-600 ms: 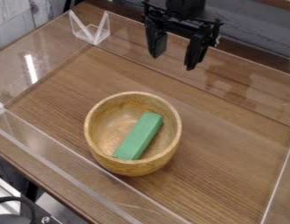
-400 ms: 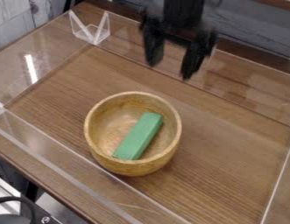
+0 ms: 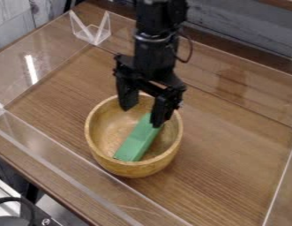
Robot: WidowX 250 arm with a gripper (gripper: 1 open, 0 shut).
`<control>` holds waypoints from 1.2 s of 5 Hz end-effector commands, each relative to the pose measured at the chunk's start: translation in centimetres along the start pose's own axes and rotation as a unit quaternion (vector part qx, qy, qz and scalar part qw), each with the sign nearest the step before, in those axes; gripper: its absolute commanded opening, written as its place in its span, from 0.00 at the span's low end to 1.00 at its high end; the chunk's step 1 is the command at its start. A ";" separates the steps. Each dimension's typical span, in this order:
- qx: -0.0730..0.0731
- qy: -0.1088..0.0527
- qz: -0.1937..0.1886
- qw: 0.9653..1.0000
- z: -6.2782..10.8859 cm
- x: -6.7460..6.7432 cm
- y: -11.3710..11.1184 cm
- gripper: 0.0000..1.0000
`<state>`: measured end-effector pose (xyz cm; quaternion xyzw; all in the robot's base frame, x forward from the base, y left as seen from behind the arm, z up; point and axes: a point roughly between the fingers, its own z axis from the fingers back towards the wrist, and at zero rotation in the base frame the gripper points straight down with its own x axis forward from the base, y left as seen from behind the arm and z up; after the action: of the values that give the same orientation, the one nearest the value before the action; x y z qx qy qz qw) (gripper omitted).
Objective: Remove the green block from inside the brown bowl and put it on the table
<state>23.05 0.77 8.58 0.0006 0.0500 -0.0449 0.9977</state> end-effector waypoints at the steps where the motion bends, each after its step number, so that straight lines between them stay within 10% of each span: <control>1: 0.003 -0.027 -0.010 1.000 0.2 0.0 0.1 1.00; 6: -0.009 -0.050 -0.028 0.998 -1.5 -0.1 -0.7 1.00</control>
<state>22.12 0.16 6.00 -0.0137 0.0279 -0.0701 0.9971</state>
